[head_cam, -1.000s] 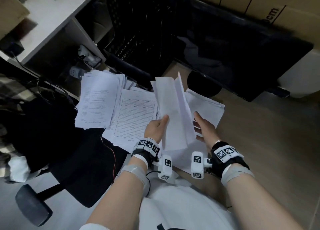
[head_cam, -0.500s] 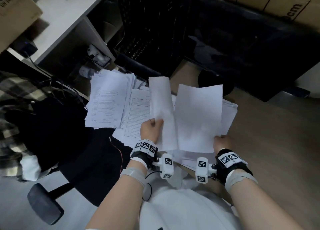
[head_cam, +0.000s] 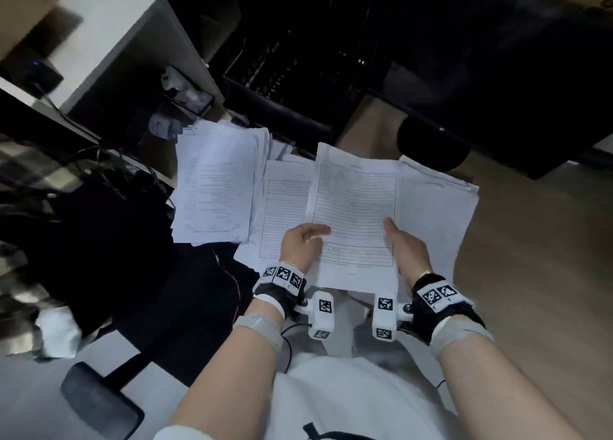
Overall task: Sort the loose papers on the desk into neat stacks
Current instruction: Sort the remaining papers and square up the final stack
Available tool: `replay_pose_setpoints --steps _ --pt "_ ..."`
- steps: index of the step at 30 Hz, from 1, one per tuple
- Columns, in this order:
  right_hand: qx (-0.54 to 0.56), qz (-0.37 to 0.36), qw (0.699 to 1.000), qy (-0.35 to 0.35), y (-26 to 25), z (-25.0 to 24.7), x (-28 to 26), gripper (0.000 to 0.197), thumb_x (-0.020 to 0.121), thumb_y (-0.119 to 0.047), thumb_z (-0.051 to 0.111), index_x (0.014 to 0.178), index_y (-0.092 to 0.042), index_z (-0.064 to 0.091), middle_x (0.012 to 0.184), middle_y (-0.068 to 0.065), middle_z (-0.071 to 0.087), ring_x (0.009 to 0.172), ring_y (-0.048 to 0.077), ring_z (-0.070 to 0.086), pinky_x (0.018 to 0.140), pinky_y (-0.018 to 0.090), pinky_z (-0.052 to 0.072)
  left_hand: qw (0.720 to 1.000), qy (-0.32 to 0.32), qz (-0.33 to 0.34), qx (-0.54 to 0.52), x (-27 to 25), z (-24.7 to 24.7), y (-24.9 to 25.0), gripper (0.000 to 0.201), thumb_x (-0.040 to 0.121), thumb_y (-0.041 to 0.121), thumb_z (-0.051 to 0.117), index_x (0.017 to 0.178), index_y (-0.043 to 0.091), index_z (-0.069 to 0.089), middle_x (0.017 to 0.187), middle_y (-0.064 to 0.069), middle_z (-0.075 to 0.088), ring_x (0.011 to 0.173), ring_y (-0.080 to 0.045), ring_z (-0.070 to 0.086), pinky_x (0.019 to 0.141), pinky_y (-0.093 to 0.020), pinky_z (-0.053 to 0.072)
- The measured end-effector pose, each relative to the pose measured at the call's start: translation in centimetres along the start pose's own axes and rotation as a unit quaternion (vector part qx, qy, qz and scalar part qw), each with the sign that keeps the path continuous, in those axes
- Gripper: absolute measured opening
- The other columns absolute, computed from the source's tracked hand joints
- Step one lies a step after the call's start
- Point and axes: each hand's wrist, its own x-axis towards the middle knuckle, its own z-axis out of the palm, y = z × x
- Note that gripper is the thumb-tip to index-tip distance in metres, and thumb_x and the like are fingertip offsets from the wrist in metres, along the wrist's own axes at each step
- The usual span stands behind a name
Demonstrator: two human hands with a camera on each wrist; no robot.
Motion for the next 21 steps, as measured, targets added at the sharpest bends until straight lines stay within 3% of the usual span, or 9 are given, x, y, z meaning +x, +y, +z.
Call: replay_pose_setpoints --steps 2,4,7,8,10,14,16,19,21 --pt "-0.055 -0.031 0.997 0.041 0.1 1.7 0.5 0.038 0.086 -0.038 0.064 0.080 -0.001 0.066 0.075 0.009 0.067 0.073 0.019 0.058 0.070 0.028 0.043 1.000 0.009 -0.007 0.009 0.3 -2.1 -0.8 0.039 0.084 -0.011 0.053 0.108 0.013 0.072 0.110 0.005 0.073 0.112 -0.012 0.064 0.088 -0.009 0.047" --pt "-0.082 -0.018 0.996 0.043 0.2 3.6 0.7 0.027 0.088 -0.021 0.063 0.063 -0.013 0.061 0.064 0.000 0.061 0.067 0.021 0.056 0.066 0.027 0.042 0.999 0.036 -0.020 0.031 0.7 -4.3 -1.8 0.043 0.085 -0.008 0.055 0.117 0.017 0.068 0.119 0.007 0.068 0.115 -0.008 0.057 0.101 -0.020 0.043" --pt "-0.111 0.010 0.993 0.038 0.9 7.0 1.3 0.032 0.087 -0.013 0.060 0.056 -0.015 0.050 0.058 0.002 0.054 0.063 0.022 0.051 0.062 0.026 0.040 0.993 0.093 -0.076 0.001 1.7 -7.0 -3.9 0.055 0.084 -0.006 0.055 0.131 0.021 0.058 0.120 0.004 0.063 0.105 -0.008 0.061 0.082 -0.018 0.048" --pt "-0.119 0.013 0.992 0.036 1.3 8.2 1.6 0.026 0.086 -0.011 0.060 0.061 -0.012 0.053 0.063 0.004 0.058 0.065 0.023 0.054 0.062 0.027 0.042 0.991 0.095 -0.093 -0.014 2.0 -7.8 -4.6 0.058 0.085 -0.005 0.056 0.136 0.021 0.053 0.120 0.002 0.061 0.106 -0.011 0.061 0.079 -0.020 0.048" --pt "-0.132 0.009 0.990 0.044 1.8 10.7 1.8 0.005 0.086 -0.010 0.060 0.087 -0.006 0.064 0.087 0.010 0.068 0.080 0.026 0.063 0.073 0.030 0.049 0.991 0.068 -0.118 -0.010 2.9 -9.2 -6.2 0.064 0.089 0.000 0.061 0.147 0.018 0.041 0.130 0.000 0.053 0.122 -0.017 0.054 0.095 -0.028 0.047" --pt "-0.098 0.038 0.992 0.075 2.1 14.2 2.4 0.057 0.079 -0.014 0.065 0.133 -0.009 0.048 0.122 0.009 0.061 0.107 0.028 0.060 0.097 0.042 0.051 0.988 0.025 -0.149 0.005 4.8 -11.0 -7.9 0.070 0.091 0.007 0.065 0.152 0.009 0.032 0.154 -0.007 0.040 0.141 -0.019 0.040 0.118 -0.043 0.033" --pt "-0.113 0.051 0.988 0.095 2.0 15.0 2.9 0.075 0.068 -0.026 0.069 0.137 -0.013 0.042 0.129 0.008 0.056 0.111 0.030 0.058 0.097 0.048 0.051 0.987 0.007 -0.162 0.014 5.4 -11.2 -8.5 0.073 0.089 0.013 0.067 0.153 0.008 0.031 0.157 -0.008 0.037 0.144 -0.020 0.037 0.119 -0.043 0.031" --pt "-0.152 0.058 0.982 0.090 1.4 15.1 3.7 0.063 0.067 -0.027 0.069 0.126 -0.014 0.052 0.121 0.006 0.062 0.106 0.028 0.061 0.097 0.036 0.050 0.986 0.004 -0.167 -0.007 5.9 -11.1 -8.5 0.088 0.077 0.028 0.073 0.153 0.009 0.033 0.156 -0.006 0.039 0.144 -0.018 0.037 0.119 -0.043 0.032" --pt "-0.134 0.073 0.984 0.096 0.9 14.4 3.8 0.076 0.060 -0.036 0.067 0.131 -0.015 0.050 0.124 0.004 0.062 0.110 0.027 0.060 0.101 0.039 0.049 0.989 0.021 -0.145 0.002 6.0 -10.6 -7.6 0.085 0.075 0.030 0.073 0.150 0.008 0.039 0.152 -0.008 0.045 0.141 -0.019 0.041 0.117 -0.043 0.035"
